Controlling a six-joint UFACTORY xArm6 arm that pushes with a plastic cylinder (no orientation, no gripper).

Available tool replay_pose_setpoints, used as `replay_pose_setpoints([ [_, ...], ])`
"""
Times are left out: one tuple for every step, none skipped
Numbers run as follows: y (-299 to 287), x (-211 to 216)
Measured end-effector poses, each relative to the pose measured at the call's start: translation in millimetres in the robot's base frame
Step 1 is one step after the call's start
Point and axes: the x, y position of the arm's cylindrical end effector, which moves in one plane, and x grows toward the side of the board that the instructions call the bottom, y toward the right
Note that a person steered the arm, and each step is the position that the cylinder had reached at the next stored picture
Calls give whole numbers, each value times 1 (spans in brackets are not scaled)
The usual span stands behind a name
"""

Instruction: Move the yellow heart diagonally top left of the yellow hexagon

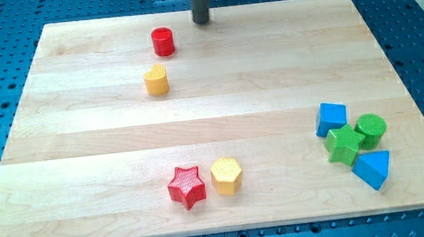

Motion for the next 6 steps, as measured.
replay_pose_setpoints([
  [-50,67],
  [-51,85],
  [-47,100],
  [-62,155],
  [-46,133],
  [-45,203],
])
